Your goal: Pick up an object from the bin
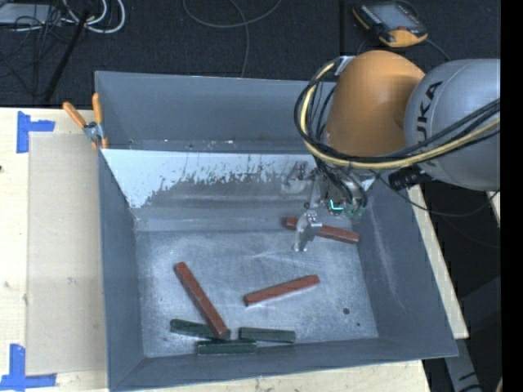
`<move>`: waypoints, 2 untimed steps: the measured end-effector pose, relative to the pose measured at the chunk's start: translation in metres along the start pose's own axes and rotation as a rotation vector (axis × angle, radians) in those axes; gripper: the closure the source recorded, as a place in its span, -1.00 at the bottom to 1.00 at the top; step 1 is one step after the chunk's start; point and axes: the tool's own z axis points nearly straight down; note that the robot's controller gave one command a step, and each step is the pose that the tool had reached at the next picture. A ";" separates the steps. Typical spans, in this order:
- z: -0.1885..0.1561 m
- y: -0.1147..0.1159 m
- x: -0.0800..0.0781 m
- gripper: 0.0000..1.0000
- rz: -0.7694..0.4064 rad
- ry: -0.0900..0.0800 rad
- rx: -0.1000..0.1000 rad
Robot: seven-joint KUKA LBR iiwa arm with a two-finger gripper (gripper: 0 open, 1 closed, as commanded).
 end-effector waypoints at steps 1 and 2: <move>-0.005 0.000 -0.001 -1.00 0.000 -0.007 0.000; 0.051 -0.042 0.015 -1.00 -0.074 -0.012 0.000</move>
Offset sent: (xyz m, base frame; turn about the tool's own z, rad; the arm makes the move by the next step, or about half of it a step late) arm -0.0273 -0.0713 -0.0875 -0.1134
